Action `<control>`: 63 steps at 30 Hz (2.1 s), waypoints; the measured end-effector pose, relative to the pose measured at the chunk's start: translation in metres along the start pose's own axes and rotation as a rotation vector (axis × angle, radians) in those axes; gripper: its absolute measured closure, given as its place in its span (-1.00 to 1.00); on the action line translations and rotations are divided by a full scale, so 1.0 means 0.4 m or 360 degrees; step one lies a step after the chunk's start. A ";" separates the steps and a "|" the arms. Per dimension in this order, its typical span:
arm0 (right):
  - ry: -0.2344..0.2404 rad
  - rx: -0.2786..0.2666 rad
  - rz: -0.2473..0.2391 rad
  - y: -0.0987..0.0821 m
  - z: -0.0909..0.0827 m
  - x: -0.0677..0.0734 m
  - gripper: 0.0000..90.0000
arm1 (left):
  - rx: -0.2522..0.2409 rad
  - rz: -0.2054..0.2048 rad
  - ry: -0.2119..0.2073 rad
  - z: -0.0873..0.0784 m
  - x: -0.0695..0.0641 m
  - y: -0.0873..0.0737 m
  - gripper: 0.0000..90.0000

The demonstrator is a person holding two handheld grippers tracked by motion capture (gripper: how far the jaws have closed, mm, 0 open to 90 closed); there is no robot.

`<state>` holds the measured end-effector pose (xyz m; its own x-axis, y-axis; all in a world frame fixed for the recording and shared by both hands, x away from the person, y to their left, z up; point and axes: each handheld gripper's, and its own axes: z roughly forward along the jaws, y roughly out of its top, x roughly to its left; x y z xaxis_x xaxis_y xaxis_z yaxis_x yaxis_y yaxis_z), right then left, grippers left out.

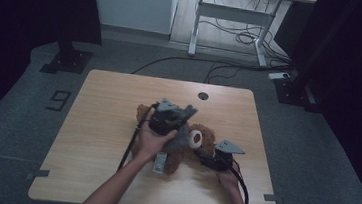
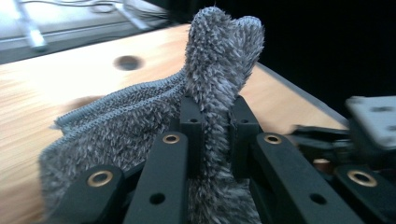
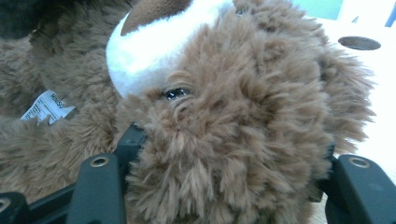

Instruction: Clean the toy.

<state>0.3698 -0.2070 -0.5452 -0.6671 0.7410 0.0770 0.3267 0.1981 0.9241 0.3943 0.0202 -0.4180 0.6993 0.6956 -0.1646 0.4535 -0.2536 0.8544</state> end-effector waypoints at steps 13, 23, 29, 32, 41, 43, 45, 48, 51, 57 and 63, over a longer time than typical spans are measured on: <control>-0.0016 0.0013 -0.0013 -0.003 0.001 0.006 -0.18 | 0.0189 0.0265 0.0020 0.139 -0.120 -0.073 0.77; -0.0021 0.0010 -0.0027 -0.001 0.004 0.009 -0.18 | 0.0085 0.0165 0.0053 0.087 -0.071 -0.071 0.77; -0.0002 0.0002 0.0023 -0.004 0.000 0.000 -0.20 | 0.0138 0.0112 0.0218 0.047 0.021 -0.095 0.77; 0.0002 0.0001 0.0012 -0.003 0.001 0.002 -0.20 | 0.0060 0.0002 0.0170 0.002 0.077 -0.121 0.78; 0.0004 -0.0006 0.0025 -0.005 0.000 0.000 -0.21 | -0.0003 -0.0064 0.0333 -0.113 0.174 -0.144 0.77; 0.0004 -0.0008 0.0029 -0.005 0.001 0.000 -0.21 | 0.0014 -0.0102 0.0372 -0.128 0.202 -0.158 0.77; 0.0004 -0.0010 0.0034 -0.005 0.001 0.000 -0.21 | 0.0043 -0.0128 0.0403 -0.135 0.225 -0.174 0.77; 0.0003 -0.0014 0.0042 -0.006 0.001 0.000 -0.21 | 0.0056 -0.0210 0.0396 -0.144 0.256 -0.202 0.77; 0.0004 -0.0014 0.0045 -0.006 0.001 0.000 -0.21 | 0.0035 -0.0252 0.0367 -0.156 0.251 -0.198 0.77; 0.0011 -0.0018 0.0065 -0.006 0.001 -0.003 -0.22 | -0.0058 -0.0083 0.0223 -0.158 0.144 -0.101 0.77; 0.0014 -0.0017 0.0067 -0.006 0.000 -0.003 -0.23 | -0.0011 0.0059 0.0073 -0.050 0.018 -0.016 0.77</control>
<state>0.3698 -0.2084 -0.5477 -0.6588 0.7429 0.1191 0.3474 0.1599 0.9240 0.3854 0.0403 -0.4149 0.6894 0.7160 -0.1101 0.4237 -0.2752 0.8630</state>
